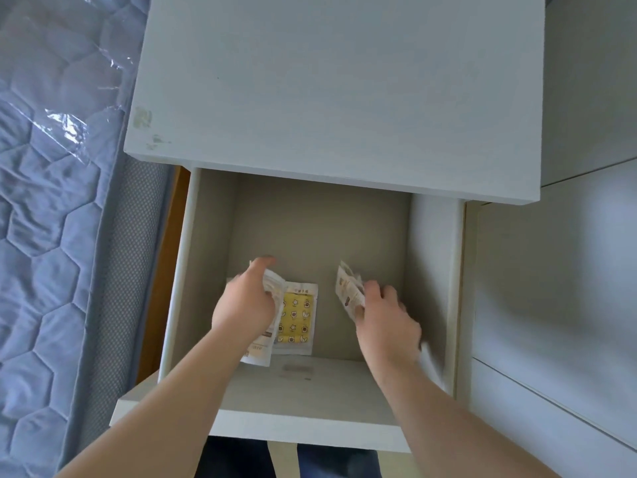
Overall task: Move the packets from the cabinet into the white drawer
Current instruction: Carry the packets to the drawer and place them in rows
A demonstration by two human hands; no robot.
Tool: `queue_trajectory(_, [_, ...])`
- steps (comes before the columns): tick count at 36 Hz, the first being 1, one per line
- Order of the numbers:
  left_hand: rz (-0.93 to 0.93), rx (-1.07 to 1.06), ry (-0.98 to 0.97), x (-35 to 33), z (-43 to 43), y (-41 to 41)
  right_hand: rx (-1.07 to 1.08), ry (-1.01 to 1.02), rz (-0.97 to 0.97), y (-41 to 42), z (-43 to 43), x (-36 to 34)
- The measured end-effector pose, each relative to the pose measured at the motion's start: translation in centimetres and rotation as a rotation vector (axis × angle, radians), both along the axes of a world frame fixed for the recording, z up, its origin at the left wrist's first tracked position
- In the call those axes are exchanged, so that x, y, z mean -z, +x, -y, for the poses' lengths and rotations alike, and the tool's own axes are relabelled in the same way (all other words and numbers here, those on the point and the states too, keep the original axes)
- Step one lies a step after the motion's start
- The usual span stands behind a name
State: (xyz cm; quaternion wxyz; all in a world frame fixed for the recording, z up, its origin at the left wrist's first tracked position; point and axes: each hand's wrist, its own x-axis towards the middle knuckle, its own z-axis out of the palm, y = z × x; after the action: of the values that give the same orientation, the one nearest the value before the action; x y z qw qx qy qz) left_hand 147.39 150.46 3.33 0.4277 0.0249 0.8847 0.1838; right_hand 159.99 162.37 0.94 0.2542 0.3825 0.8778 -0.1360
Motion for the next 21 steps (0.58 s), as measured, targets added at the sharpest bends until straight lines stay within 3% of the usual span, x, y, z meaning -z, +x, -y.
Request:
queue_trajectory(3, [0.029,0.054,-0.021,0.7,-0.3,0.6,-0.088,0.044,-0.038,0.2,1.4,0.7])
queue_trajectory(7, [0.12,0.099,-0.049,1.8,-0.7,1.2,-0.065,-0.206,0.058,1.2,3.4,2.6])
queue_trajectory(14, [0.175,0.174,-0.074,3.4,-0.7,1.5,0.328,-0.719,-0.024,0.2,3.0,3.6])
queue_trajectory(16, [0.192,0.187,-0.08,3.6,-0.7,1.4,0.373,-0.68,-0.135,0.2,2.1,3.6])
queue_trajectory(18, [0.195,0.195,-0.087,3.8,-0.8,1.3,0.324,-0.478,-0.182,0.4,0.8,3.5])
queue_trajectory(21, [0.168,0.207,-0.088,4.0,-0.9,1.2,0.171,-0.244,-0.074,0.3,-1.3,3.4])
